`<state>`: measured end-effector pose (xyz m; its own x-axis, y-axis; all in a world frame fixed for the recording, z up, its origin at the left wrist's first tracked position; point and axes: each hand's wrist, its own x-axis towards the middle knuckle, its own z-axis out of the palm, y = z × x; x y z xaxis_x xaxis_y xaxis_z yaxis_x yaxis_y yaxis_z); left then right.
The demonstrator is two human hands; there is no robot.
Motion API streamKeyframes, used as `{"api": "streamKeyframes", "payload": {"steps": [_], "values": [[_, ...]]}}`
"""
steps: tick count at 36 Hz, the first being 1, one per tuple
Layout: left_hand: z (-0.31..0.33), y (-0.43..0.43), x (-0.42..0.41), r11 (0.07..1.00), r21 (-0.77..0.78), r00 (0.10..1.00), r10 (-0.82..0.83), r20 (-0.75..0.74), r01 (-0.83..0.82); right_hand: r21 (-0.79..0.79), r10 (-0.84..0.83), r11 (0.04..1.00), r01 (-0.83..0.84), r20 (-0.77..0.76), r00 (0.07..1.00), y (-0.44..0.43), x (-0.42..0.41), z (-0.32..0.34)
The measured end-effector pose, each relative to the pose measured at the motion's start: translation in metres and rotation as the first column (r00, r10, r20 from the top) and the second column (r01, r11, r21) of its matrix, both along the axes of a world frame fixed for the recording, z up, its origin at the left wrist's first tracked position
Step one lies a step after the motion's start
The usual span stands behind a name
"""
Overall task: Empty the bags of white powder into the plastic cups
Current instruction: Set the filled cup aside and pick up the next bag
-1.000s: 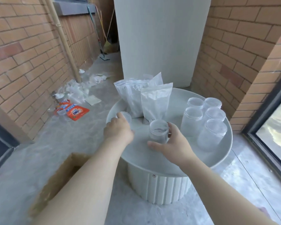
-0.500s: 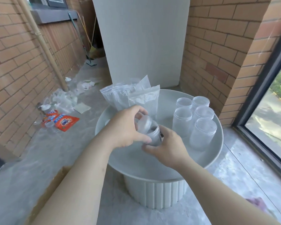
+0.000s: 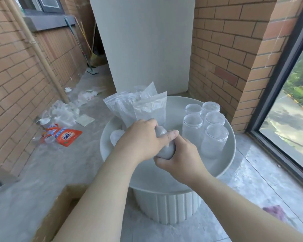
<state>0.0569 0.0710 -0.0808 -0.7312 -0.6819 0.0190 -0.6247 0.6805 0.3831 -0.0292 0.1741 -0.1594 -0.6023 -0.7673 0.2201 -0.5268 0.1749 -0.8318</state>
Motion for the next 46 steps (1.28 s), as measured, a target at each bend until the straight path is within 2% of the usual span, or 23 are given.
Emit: {"api": "streamKeyframes", "payload": {"steps": [4,7,10,12,14,16,18,20,22,25,28,31,39,42,46], "values": [[-0.001,0.005,0.0,0.997,-0.056,0.999,0.047,-0.01,-0.047,0.01,-0.002,1.0,0.002,-0.02,1.0,-0.001,0.003,0.001],[-0.004,0.001,0.002,0.998,-0.029,0.998,-0.052,-0.047,0.051,0.049,-0.014,0.999,0.012,0.037,0.999,-0.001,0.001,0.004],[0.001,-0.006,0.009,0.951,0.205,0.962,-0.192,-0.194,0.231,0.089,-0.029,0.996,0.023,0.073,0.997,0.001,-0.002,0.007],[0.005,-0.008,0.015,0.846,0.378,0.905,-0.246,-0.348,0.375,0.098,-0.023,0.995,0.019,0.04,0.999,0.002,-0.002,0.009],[0.008,-0.009,0.017,0.792,0.437,0.852,-0.189,-0.489,0.426,0.09,-0.03,0.996,0.028,0.022,0.999,0.003,-0.001,0.01],[0.005,-0.01,0.014,0.851,0.4,0.84,-0.084,-0.536,0.34,0.071,-0.037,0.997,0.035,0.019,0.999,0.003,-0.001,0.012],[0.001,-0.011,0.011,0.935,0.29,0.876,-0.043,-0.481,0.205,0.059,-0.036,0.998,0.035,0.008,0.999,0.004,0.0,0.012],[-0.003,-0.013,0.011,0.968,0.2,0.902,-0.055,-0.429,0.154,0.055,-0.029,0.998,0.029,0.007,1.0,0.004,0.001,0.013],[-0.003,-0.015,0.013,0.949,0.255,0.899,-0.059,-0.435,0.186,0.068,-0.02,0.997,0.02,-0.002,1.0,0.004,0.002,0.011],[0.0,-0.012,0.015,0.861,0.38,0.861,-0.118,-0.495,0.337,0.08,-0.017,0.997,0.017,-0.002,1.0,0.004,0.002,0.009],[0.002,-0.008,0.013,0.91,0.312,0.863,-0.087,-0.498,0.272,0.07,-0.021,0.997,0.022,-0.01,1.0,0.002,0.003,0.008],[-0.003,-0.013,0.012,0.979,0.17,0.936,-0.045,-0.35,0.111,0.043,-0.024,0.999,0.025,-0.022,0.999,0.002,0.004,0.008],[0.001,-0.007,0.011,0.998,0.025,0.988,0.066,-0.14,-0.063,0.044,-0.01,0.999,0.014,-0.086,0.996,0.001,0.005,0.005],[0.004,-0.006,0.012,0.999,0.034,0.994,0.045,-0.103,-0.041,0.046,-0.016,0.999,0.02,-0.083,0.996,0.001,0.004,0.005],[0.009,-0.006,0.016,0.974,0.175,0.981,-0.113,-0.161,0.141,0.062,-0.049,0.997,0.048,0.018,0.999,0.003,0.001,0.006]]}}
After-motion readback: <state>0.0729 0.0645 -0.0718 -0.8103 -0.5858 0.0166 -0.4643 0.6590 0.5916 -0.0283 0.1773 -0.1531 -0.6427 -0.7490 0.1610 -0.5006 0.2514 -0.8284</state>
